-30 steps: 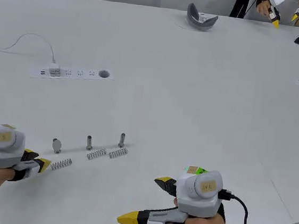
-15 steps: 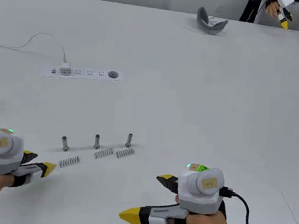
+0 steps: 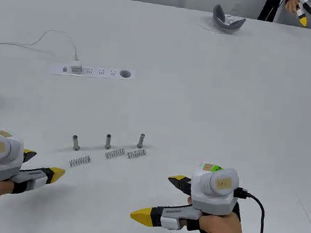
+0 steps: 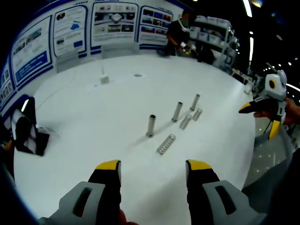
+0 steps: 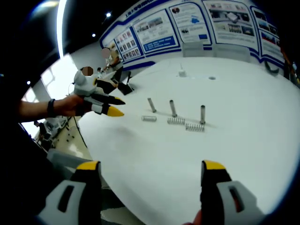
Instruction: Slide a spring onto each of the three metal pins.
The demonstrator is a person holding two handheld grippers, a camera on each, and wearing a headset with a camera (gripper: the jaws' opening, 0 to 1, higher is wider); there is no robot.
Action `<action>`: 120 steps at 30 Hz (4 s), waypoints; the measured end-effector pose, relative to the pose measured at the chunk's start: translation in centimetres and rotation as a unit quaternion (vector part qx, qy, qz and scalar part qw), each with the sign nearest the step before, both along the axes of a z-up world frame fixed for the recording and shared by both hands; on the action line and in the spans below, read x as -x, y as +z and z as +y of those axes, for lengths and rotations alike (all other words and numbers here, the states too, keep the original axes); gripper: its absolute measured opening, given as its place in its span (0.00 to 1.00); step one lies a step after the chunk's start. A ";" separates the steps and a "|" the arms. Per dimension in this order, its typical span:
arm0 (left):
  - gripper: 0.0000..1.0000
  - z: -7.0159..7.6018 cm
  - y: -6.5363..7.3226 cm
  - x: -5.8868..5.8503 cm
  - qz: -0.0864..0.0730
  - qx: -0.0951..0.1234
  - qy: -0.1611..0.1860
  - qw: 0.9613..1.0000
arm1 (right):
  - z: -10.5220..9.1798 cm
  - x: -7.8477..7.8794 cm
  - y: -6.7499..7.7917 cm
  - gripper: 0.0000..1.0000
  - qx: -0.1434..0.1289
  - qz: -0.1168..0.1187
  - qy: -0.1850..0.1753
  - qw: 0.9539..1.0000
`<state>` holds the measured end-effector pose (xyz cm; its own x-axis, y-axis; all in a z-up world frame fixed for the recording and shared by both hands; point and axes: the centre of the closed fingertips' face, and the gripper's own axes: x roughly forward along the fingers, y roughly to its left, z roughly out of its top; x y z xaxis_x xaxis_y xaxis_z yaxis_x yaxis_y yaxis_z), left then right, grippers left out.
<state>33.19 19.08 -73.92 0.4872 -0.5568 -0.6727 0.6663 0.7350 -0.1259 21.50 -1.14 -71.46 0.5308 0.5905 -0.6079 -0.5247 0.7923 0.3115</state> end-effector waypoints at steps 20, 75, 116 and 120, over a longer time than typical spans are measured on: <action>0.73 1.0 0.5 2.7 0.007 0.018 0.008 1.000 | 0.6 -0.1 -0.2 0.89 0.000 0.002 0.008 1.000; 0.47 -5.2 -2.4 -1.7 0.006 -0.014 -0.108 0.994 | 0.3 1.3 -0.6 0.88 0.004 0.022 0.004 1.000; 0.11 -6.1 -5.4 -0.5 0.026 -0.079 -0.104 0.991 | -0.4 2.1 -1.2 0.88 0.003 0.033 -0.002 0.999; 0.10 -5.5 -5.3 0.3 0.029 -0.075 -0.100 0.992 | -0.2 2.2 -1.2 0.88 0.001 0.032 -0.001 0.999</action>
<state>32.88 13.61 -79.20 0.3355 -0.5309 -0.7782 0.7957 0.6019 -0.0675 19.35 -1.33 -72.70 0.4913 0.5879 -0.6426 -0.5018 0.7941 0.3428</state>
